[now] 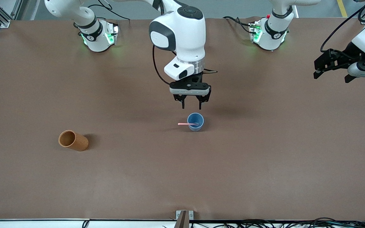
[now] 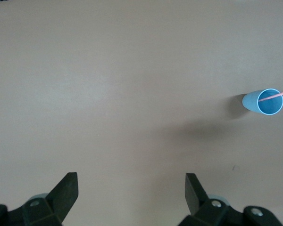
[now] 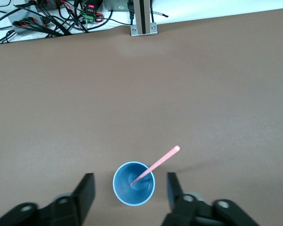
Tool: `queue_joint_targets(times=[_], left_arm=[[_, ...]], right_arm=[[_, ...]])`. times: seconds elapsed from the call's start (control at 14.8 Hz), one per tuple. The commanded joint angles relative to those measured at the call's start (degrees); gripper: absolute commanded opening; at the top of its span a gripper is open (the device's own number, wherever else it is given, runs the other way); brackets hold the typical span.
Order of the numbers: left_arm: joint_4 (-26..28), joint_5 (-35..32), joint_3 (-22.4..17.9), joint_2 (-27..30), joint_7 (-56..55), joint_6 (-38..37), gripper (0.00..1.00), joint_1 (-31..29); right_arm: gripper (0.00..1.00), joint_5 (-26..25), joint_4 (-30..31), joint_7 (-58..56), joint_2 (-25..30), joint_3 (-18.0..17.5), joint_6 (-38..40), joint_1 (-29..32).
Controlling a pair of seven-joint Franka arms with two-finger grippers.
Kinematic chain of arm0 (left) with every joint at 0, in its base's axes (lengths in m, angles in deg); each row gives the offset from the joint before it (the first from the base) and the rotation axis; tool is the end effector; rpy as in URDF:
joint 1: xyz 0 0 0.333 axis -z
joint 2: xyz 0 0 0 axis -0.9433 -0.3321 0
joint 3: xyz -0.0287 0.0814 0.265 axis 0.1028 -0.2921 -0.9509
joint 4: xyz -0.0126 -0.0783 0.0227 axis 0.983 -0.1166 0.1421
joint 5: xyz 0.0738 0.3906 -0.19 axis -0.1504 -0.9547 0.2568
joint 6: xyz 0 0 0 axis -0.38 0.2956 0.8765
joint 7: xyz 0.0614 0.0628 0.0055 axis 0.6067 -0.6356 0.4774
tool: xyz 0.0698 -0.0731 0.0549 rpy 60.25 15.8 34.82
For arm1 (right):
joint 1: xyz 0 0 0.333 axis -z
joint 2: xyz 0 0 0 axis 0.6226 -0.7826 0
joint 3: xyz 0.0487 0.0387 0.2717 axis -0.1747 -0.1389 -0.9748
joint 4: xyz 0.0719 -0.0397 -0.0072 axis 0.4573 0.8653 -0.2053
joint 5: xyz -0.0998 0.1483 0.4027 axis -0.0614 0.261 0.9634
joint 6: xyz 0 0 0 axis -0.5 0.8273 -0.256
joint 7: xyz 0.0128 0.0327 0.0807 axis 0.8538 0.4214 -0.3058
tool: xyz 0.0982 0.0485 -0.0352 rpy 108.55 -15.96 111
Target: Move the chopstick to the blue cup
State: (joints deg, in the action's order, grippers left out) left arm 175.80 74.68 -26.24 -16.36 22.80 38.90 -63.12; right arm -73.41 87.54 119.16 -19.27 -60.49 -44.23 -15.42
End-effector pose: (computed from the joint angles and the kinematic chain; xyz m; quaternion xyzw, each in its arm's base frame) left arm 0.5876 -0.0911 0.6237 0.9960 -0.0811 0.0343 0.0121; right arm 0.5210 0.5735 0.4161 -0.9761 0.0538 -0.2091 0.0227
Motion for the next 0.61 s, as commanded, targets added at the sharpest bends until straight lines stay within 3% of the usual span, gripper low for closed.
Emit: queue_joint_targets(times=[0.0, 0.2, 0.54], left_arm=[[-2.0, 1.1, 0.0, -1.0, -0.6, -0.8, 1.0, -0.2], [-1.9, 1.1, 0.0, -1.0, -0.5, -0.8, 1.0, -0.2], [-1.9, 0.8, -0.1, -1.1, -0.6, -0.8, 1.0, -0.2]], right_arm=[[1.0, 2.4, 1.0, -0.6, 4.0, -0.5, 3.9, 2.3], [1.0, 7.1, 1.1, -2.6, 9.6, -0.5, 10.9, 7.1], [1.0, 13.1, 3.3, -16.5, 19.0, -0.5, 26.4, 19.1]])
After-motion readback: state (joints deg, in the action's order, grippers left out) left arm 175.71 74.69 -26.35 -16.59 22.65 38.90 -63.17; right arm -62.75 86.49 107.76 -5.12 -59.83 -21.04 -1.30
